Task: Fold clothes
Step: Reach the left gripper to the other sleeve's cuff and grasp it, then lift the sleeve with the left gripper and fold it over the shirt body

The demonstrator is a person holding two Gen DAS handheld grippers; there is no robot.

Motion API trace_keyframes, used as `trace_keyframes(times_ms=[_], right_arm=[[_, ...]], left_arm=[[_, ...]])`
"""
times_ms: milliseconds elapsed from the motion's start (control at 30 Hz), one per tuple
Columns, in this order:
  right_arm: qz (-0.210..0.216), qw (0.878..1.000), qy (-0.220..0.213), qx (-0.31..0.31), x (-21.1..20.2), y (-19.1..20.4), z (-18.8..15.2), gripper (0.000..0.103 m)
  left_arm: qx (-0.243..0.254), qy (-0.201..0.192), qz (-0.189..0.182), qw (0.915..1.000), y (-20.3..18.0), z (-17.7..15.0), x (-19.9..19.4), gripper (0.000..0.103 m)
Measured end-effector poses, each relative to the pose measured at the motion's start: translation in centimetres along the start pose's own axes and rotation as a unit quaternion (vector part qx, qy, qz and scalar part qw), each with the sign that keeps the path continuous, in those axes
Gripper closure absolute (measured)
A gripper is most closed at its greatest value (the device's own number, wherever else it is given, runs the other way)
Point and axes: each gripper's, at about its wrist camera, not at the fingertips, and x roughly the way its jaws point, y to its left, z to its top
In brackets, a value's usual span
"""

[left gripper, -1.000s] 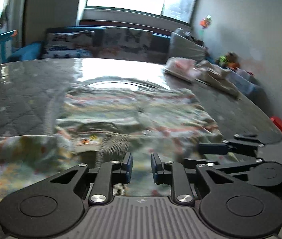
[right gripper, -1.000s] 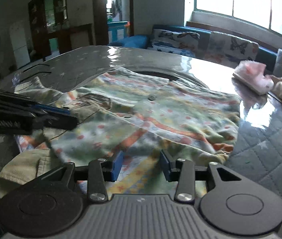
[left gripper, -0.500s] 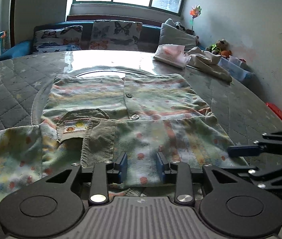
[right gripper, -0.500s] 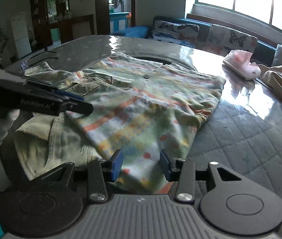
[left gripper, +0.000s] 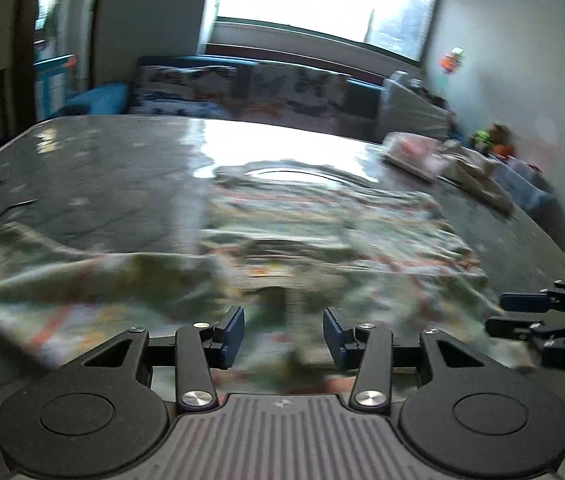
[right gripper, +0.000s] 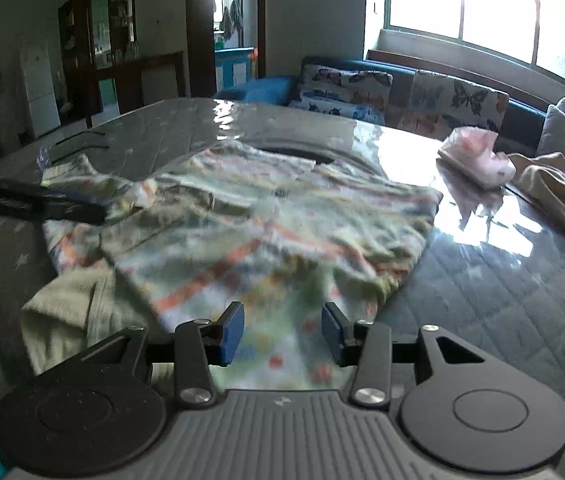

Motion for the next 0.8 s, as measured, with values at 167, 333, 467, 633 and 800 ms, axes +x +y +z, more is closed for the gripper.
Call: trace_keyframes(times_ms=[167, 333, 467, 633, 800], right_arm=[[0.003, 1.000, 0.021, 0.000, 2.4, -0.2, 0.2, 0.055], [0.003, 1.000, 0.023, 0.005, 2.3, -0.2, 0.1, 0.048], [0.002, 1.000, 0.026, 0.004, 2.2, -0.2, 0.1, 0.047], [0.003, 1.000, 0.026, 0.006, 2.2, -0.1, 0.3, 0.046], [0.002, 1.000, 0.027, 0.006, 2.3, 0.1, 0.3, 0.046]], left_arm=[[-0.045, -0.006, 0.075, 0.9962, 4.8, 0.2, -0.5, 0.050], [-0.096, -0.027, 0.162, 0.9818, 10.0, 0.9, -0.7, 0.049], [-0.148, -0.042, 0.228, 0.9614, 14.1, 1.4, -0.6, 0.051], [-0.183, -0.043, 0.265, 0.9457, 17.7, 1.7, -0.4, 0.053], [-0.194, -0.032, 0.273, 0.9415, 19.5, 1.7, 0.5, 0.058]])
